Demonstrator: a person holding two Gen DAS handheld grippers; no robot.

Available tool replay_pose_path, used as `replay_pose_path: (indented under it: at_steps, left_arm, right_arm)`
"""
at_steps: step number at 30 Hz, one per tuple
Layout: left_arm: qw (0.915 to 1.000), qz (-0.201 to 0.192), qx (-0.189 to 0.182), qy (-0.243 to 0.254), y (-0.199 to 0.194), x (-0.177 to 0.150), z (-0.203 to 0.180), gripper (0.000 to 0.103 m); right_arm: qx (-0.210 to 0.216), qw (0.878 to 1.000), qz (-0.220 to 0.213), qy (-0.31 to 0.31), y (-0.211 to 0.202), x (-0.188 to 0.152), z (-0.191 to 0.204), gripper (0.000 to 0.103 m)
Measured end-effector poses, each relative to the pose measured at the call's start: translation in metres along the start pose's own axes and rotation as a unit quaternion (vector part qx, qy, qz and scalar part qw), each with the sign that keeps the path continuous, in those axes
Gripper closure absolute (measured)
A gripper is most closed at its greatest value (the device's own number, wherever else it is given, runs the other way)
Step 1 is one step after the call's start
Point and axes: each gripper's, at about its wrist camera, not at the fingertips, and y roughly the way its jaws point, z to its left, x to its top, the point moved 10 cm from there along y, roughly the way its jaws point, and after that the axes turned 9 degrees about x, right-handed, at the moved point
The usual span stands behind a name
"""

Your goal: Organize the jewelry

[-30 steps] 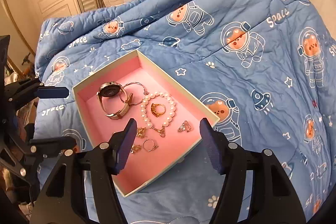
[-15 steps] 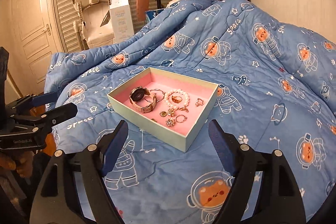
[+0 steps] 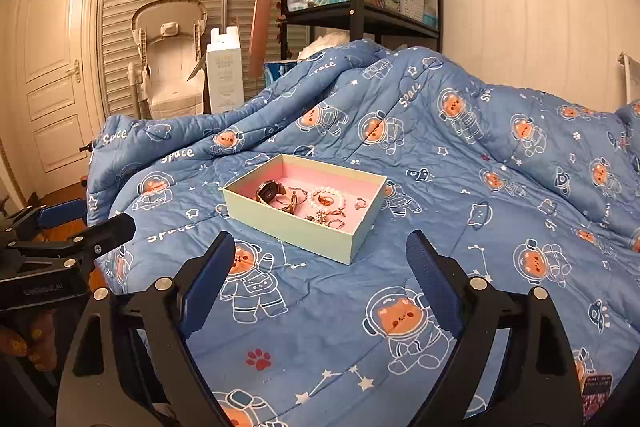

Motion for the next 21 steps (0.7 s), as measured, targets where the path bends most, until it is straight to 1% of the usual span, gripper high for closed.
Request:
replay_pose_path:
  at_steps: [6,9,11,14,18,21]
  left_arm:
    - [0.9996,-0.009,0.007,-0.024,-0.029,-0.008,0.011,0.007]
    - [0.9993,-0.019,0.011,-0.032,-0.043,-0.012,0.016,0.007]
    - [0.9993,-0.014,0.013,-0.033,-0.050,-0.019,0.018,0.007]
    - [0.9985,-0.021,0.018,-0.048,-0.061,-0.029,0.020,0.007]
    - [0.9980,-0.046,0.039,-0.018,-0.075,-0.035,0.013,0.007]
    - [0.9965,-0.071,0.043,-0.011,-0.086,-0.031,0.011,0.007]
  right_arm:
    - [-0.021,0.999,-0.021,-0.015,-0.039,-0.006,0.011,0.013]
    - [-0.024,0.999,-0.024,0.001,-0.055,-0.010,0.010,0.012]
    - [-0.021,0.999,-0.031,0.011,-0.066,-0.012,0.010,0.012]
    - [-0.023,0.999,-0.038,0.015,-0.076,-0.018,0.010,0.009]
    - [-0.027,0.999,-0.039,0.002,-0.082,-0.022,0.014,0.008]
    - [-0.029,0.999,-0.043,0.001,-0.086,-0.023,0.013,0.008]
